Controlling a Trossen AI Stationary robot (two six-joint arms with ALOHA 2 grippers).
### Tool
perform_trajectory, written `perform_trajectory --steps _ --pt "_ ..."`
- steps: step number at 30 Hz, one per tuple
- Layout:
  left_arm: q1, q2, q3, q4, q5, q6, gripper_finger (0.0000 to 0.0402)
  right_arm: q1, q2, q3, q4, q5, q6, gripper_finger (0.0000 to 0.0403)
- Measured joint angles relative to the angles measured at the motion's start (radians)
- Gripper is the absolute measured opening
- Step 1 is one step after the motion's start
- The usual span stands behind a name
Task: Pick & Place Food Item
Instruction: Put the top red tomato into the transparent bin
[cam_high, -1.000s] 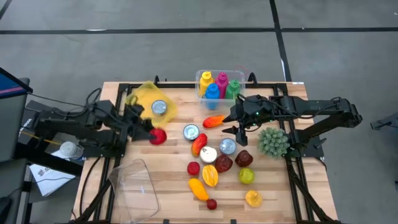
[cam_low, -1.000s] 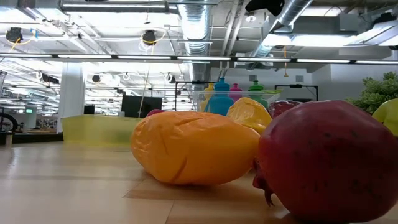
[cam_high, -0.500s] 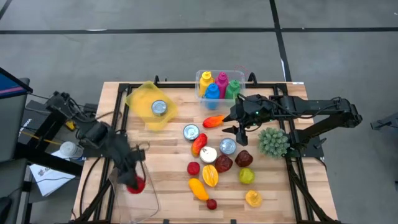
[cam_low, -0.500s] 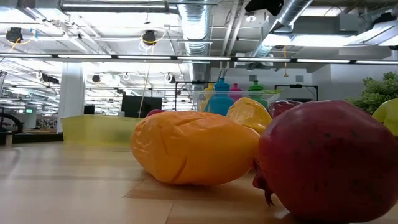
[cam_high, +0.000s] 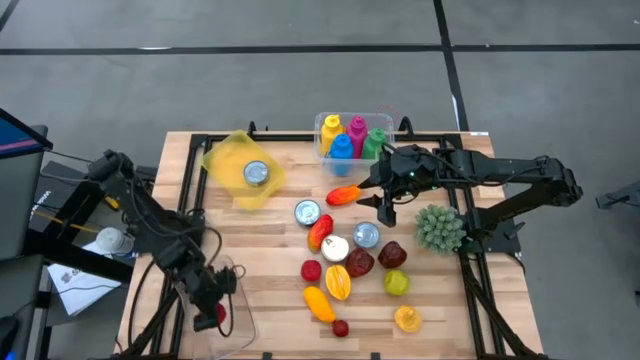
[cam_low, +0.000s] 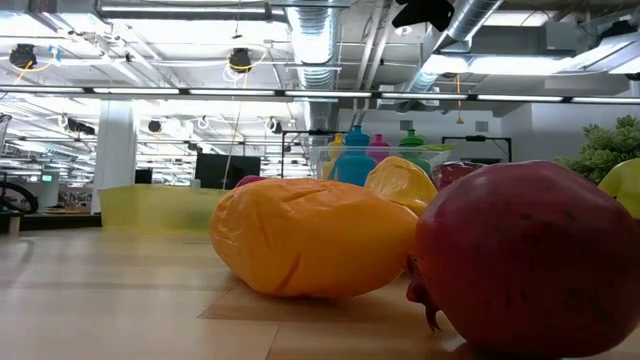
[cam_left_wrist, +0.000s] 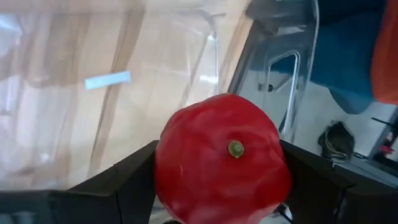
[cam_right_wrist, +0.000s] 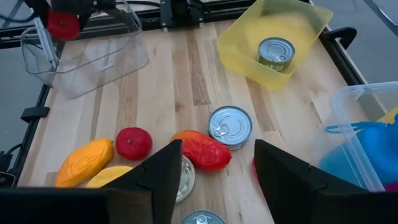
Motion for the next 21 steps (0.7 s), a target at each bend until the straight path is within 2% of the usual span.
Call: perform_trajectory --steps 10,21 --pt "-0.076 0.139 0.000 0.118 0.000 0.003 0.0280 0.000 0.000 0.000 0.000 0.000 -0.009 0.0193" --pt "-0.103 0.189 -0.001 0.145 -0.024 0.004 0.0282 0.000 0.000 0.000 0.000 0.000 -0.016 0.0193"
